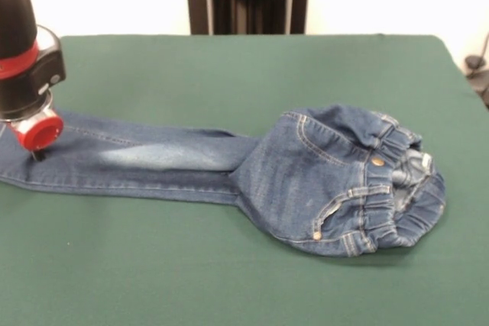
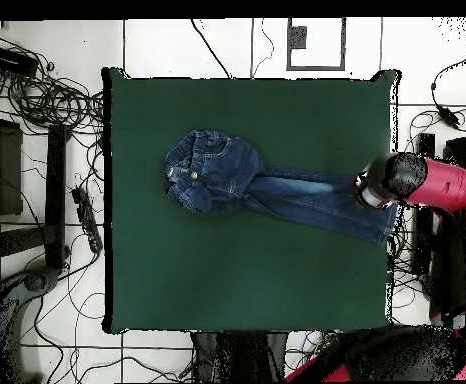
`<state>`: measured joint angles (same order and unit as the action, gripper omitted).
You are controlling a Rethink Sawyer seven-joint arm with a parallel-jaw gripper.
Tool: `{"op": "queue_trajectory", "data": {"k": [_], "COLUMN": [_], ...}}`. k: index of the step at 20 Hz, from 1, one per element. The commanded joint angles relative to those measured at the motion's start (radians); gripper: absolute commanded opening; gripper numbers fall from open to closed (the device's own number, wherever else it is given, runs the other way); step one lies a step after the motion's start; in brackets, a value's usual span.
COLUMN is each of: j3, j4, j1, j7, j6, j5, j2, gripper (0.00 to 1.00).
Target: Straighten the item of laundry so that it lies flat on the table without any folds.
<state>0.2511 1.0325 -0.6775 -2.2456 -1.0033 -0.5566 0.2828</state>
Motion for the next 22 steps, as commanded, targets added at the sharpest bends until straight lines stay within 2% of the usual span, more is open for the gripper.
{"op": "queue_trajectory", "data": {"k": [1, 13, 22], "j3": [0.119, 0.138, 0.123], "j4": [0.083, 0.065, 0.030], "j1": [-0.014, -0.035, -0.051], "j7": [0.422, 0.454, 0.555], "j6": [0.038, 0.032, -0.014], "j5": [-0.028, -0.042, -0.065], "j2": [0.047, 0.070, 0.110], "gripper": [0.00, 0.00, 0.00]}}
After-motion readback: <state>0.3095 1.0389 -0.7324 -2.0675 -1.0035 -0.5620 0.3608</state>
